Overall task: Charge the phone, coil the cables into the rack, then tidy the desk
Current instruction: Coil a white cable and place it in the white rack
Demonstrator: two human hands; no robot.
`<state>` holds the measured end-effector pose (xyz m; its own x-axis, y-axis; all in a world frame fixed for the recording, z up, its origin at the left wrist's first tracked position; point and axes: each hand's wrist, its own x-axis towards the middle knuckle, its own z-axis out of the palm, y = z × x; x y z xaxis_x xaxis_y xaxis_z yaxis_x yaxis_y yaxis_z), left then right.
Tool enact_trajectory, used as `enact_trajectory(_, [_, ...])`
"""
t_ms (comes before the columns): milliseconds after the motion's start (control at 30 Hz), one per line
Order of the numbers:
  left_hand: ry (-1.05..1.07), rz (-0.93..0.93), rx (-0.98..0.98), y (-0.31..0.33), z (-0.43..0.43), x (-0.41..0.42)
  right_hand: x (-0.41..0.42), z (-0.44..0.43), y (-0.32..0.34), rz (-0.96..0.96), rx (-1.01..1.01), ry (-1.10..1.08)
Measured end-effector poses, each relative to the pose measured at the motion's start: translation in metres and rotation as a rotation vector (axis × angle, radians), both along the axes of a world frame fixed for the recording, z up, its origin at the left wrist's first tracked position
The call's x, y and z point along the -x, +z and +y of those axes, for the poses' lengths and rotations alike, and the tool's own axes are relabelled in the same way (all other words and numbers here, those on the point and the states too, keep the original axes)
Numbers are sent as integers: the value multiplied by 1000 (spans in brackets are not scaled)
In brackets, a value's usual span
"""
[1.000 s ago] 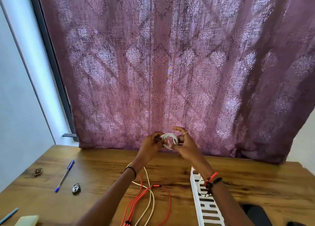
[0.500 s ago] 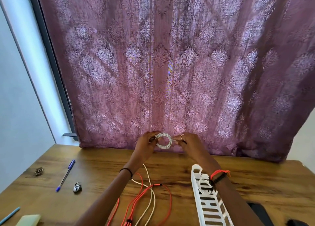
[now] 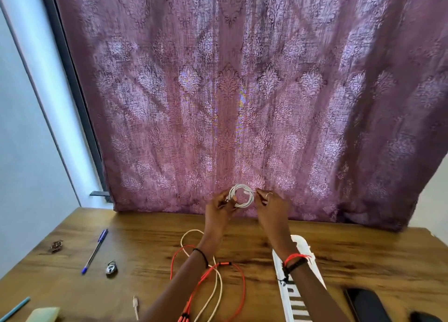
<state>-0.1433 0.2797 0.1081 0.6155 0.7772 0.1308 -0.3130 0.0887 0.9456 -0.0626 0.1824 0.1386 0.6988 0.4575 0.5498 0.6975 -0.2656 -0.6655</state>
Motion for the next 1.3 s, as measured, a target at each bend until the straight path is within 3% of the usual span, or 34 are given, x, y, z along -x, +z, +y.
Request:
enact_trajectory(333, [-44, -46, 97, -9, -12, -10, -1, 3, -11, 127, -41, 11])
enact_trajectory(533, [-6, 20, 45, -11, -13, -13, 3, 8, -16, 107, -61, 66])
enact_trajectory(867, [-223, 17, 68, -11, 5, -1, -5, -6, -7, 499, -201, 576])
enact_trajectory(967, [-259, 46, 61, -10, 8, 0, -6, -8, -2, 586, -243, 606])
enact_trajectory(1200, [-278, 76, 41, -6, 7, -4, -12, -8, -3, 588, -189, 563])
enact_trajectory(1300, [-260, 84, 8, -8, 6, -7, -17, -4, -5, 737, -222, 591])
